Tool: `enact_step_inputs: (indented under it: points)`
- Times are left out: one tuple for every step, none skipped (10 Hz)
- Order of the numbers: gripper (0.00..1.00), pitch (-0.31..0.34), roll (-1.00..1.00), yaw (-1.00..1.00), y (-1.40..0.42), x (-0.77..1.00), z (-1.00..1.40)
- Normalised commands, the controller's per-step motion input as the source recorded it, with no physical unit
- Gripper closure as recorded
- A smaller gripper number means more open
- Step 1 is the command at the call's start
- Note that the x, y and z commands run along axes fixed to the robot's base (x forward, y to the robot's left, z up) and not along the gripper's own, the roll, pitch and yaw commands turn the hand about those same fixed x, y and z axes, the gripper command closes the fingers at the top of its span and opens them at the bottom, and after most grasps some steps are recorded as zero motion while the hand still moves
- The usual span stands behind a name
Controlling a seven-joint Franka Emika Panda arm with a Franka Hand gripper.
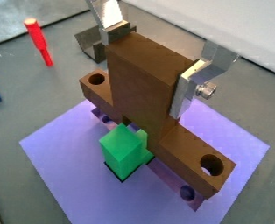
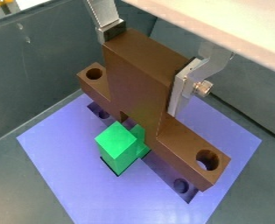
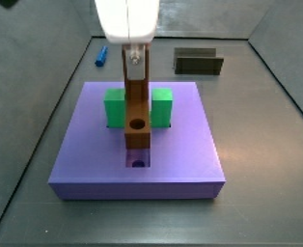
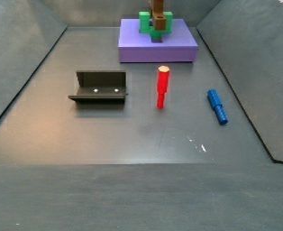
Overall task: Pick up the brown object. Move up. Move to above the board. Insert the brown object.
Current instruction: Insert the brown object.
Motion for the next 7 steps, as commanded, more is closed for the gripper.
enact_step_inputs:
  points:
    - [1.00,-0.104,0.00,0.00,0.00,0.00,-0.35]
    - [1.00,-0.114,0.00,0.00,0.00,0.00,-0.37]
    - [1.00,-0.101,0.00,0.00,0.00,0.00,-0.36]
    - [1.00,0.016,0.00,0.00,0.00,0.01,0.00]
    - [1.00,0.004,0.09,0.00,0.00,0.01,-0.06]
    - [1.00,0.013,0.09,0.00,0.00,0.03,-0.05]
    - [1.00,0.007,0.10,0.02,0.00,0.04,-0.07]
